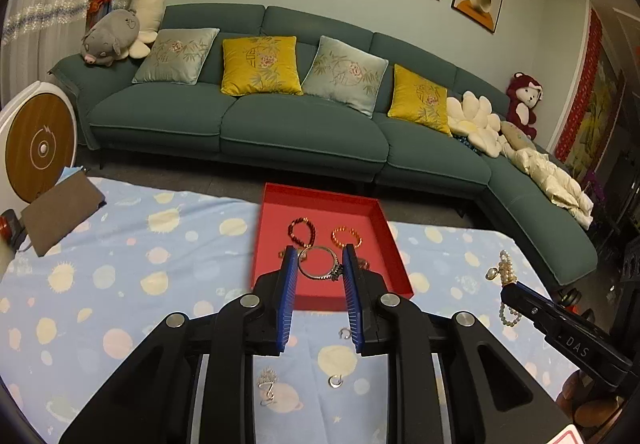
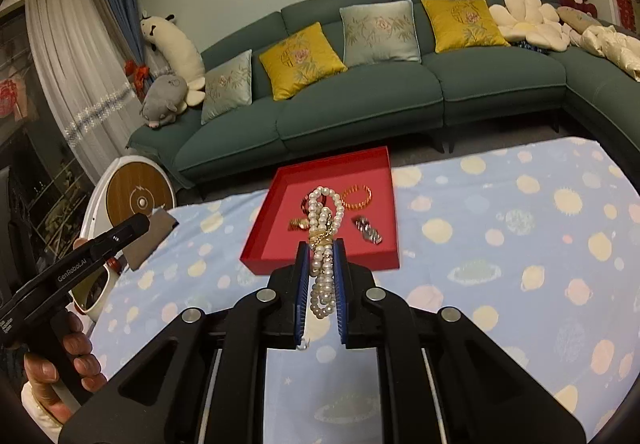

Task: Organize jewelry
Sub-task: 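Carry pearl necklace in right tool while left tool carries silver ring over red tray, then open both tools to drop the necklace and ring into the red tray, then withdraw both tools from the tray toward the remaining pendants, then grasp gold chain pendant with right tool while left tool grasps silver pendant, then carry both pendants in both tools into the red tray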

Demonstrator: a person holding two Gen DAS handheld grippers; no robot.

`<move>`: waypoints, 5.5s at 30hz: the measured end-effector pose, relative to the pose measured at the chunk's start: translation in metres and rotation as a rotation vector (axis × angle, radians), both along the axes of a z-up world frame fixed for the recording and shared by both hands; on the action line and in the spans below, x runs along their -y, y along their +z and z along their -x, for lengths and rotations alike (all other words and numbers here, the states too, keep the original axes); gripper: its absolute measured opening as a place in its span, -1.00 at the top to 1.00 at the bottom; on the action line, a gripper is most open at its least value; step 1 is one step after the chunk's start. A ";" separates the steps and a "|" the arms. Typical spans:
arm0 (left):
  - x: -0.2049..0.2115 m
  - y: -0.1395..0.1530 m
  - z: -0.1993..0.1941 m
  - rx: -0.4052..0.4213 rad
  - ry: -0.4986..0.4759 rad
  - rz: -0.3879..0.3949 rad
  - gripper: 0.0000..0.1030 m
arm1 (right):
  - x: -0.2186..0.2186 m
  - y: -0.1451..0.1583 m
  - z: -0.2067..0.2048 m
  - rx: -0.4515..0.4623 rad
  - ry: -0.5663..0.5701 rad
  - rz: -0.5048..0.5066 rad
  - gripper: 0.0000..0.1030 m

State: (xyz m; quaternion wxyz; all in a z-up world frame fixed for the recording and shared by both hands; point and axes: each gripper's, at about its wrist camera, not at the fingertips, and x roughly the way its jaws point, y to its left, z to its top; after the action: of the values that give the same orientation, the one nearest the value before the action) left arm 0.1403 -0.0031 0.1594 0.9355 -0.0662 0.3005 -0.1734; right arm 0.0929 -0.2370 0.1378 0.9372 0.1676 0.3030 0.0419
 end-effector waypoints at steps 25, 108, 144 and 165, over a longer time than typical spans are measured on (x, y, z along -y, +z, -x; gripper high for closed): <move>0.035 -0.095 -0.153 -0.288 0.068 -0.093 0.61 | -0.030 -0.078 -0.161 -0.226 0.059 0.005 0.78; -0.024 -0.204 -0.014 -0.342 0.053 -0.205 -0.11 | -0.001 -0.187 0.020 -0.336 -0.022 0.107 0.13; -0.001 -0.217 -0.013 -0.251 0.019 -0.316 -0.03 | -0.014 -0.188 0.022 -0.294 0.000 0.252 0.87; -0.004 -0.162 0.006 -0.211 -0.058 -0.194 0.69 | -0.018 -0.150 0.027 -0.220 0.025 0.170 0.88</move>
State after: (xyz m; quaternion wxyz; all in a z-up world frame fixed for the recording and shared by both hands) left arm 0.1348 0.0014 -0.0023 0.8954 0.0152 0.4143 -0.1625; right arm 0.0658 -0.2191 -0.0127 0.9086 0.0873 0.4084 0.0093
